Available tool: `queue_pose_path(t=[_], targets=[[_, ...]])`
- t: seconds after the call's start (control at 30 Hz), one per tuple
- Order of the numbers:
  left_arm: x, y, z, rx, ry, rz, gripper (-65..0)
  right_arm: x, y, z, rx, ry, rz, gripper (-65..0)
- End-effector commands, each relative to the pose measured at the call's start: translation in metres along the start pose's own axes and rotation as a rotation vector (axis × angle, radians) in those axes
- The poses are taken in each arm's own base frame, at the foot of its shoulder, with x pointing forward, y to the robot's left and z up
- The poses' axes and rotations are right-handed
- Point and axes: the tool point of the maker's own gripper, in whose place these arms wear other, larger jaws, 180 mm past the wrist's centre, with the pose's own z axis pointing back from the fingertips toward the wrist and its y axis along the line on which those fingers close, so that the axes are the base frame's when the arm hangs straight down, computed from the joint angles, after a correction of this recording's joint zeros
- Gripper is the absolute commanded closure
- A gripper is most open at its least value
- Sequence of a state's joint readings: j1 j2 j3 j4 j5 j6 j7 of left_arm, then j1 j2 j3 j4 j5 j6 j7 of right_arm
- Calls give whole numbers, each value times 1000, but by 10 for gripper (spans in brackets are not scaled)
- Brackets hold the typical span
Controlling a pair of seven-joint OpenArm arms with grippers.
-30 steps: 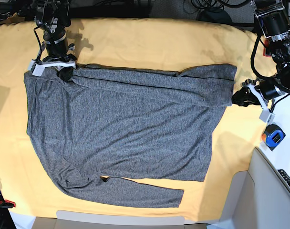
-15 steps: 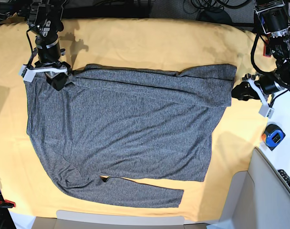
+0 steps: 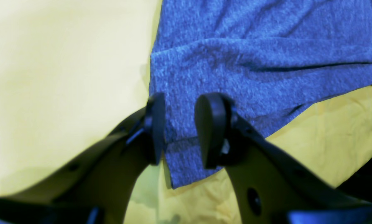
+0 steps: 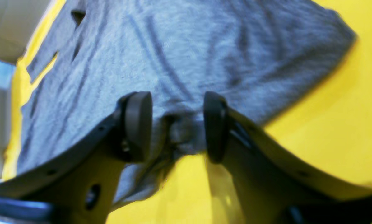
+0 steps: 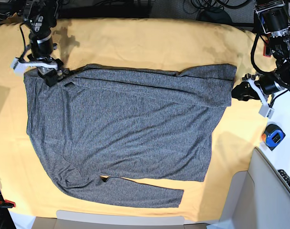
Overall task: Fold the T-shirt properly
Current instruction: 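Pull the gripped shoulder edge taut, spreading grippers apart, then regrip the shoulder corners with both grippers and hold them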
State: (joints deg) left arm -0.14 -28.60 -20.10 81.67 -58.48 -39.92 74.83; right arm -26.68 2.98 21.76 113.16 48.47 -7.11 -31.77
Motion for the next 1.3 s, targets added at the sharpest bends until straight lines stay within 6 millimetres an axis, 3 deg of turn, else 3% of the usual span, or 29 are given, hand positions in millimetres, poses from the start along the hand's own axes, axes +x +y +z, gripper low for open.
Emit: queue_pose_path(t=[0.0, 0.2, 0.43, 0.97, 1.03, 1.17, 1.27], targets=[[16, 2, 8, 8, -37, -30, -198, 17, -6, 5, -7, -58, -3, -293], [11, 2, 8, 8, -26, -24, -198, 38, -55, 18, -75, -127, -214, -303], [11, 1, 7, 4, -28, -23, -198, 11, -83, -6, -93, -74, -441, -303], [11, 3, 9, 11, -32, -21, -198, 10, -55, -38, -51, -77, -436, -298], [11, 3, 9, 12, -30, -20, -198, 10, -54, -40, -47, -75, -440, -259], [10, 5, 10, 14, -30, -16, -199, 10, -54, -40, -47, -72, -433, -2], [-3, 16, 16, 36, -24, 34, -201, -1, -55, -42, -50, -19, -441, 0]])
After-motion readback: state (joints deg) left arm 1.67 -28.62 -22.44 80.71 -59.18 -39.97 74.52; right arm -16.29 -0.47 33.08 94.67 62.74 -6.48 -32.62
